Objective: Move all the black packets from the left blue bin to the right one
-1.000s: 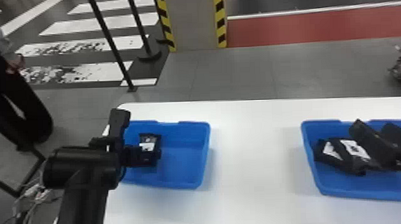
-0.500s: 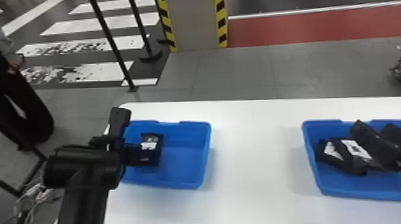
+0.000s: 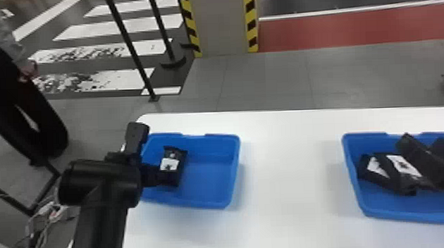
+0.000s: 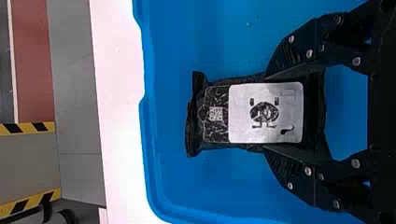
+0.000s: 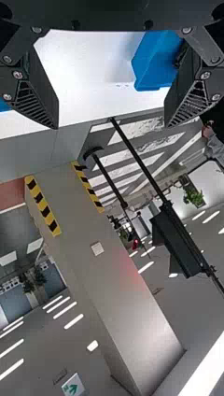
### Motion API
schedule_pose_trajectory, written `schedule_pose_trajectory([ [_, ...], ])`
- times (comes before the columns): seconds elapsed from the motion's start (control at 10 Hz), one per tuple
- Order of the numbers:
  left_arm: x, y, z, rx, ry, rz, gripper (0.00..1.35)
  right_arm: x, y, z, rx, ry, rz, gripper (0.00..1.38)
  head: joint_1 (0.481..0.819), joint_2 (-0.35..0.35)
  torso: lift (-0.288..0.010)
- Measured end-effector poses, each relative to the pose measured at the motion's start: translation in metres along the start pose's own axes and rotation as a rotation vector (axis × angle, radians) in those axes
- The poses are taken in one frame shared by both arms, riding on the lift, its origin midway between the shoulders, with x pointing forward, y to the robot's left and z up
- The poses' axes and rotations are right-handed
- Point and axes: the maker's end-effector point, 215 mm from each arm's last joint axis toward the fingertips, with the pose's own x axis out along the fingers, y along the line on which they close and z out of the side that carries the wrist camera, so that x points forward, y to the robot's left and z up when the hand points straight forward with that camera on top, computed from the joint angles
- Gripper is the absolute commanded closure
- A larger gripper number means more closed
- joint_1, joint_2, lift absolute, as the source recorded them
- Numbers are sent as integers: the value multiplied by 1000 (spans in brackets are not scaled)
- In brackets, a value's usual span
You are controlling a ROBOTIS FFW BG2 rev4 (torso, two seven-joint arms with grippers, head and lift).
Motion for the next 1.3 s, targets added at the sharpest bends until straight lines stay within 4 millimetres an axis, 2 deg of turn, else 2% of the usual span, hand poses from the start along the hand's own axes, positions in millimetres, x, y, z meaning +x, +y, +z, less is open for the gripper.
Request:
schedule_pose_trajectory([
  [0.1,0,4,-2,1,6,14,923,0,0,-1,7,1,4,196,695,234,-110],
  [0.2,0,7,-6,-5,11,21,1082,0,0,-2,9,2,5,197,695,240,-110],
  [0.5,0,12,-5,16,-5,35,1204,-1,0,-4,11,5,4,197,695,246,-110],
  [0.7,-3,4,-3,54,-66,2,1204,-1,2,-3,11,4,11,197,695,243,-110],
  [0.8,-22,-6,5,75,-113,-22,1204,-1,4,-3,10,4,19,199,695,235,-110],
  [0.9,-58,-22,18,103,-178,-47,1204,-1,8,-2,9,2,31,197,695,225,-110],
  [1.1,-139,-65,46,180,-319,-109,1204,-1,18,2,0,-3,51,196,695,194,-110],
  [1.2,-162,-89,59,218,-368,-154,1204,1,24,3,-4,-5,64,196,695,170,-110],
  [1.3,-169,-113,69,252,-399,-195,1204,7,30,4,-2,-7,86,196,695,142,-110],
])
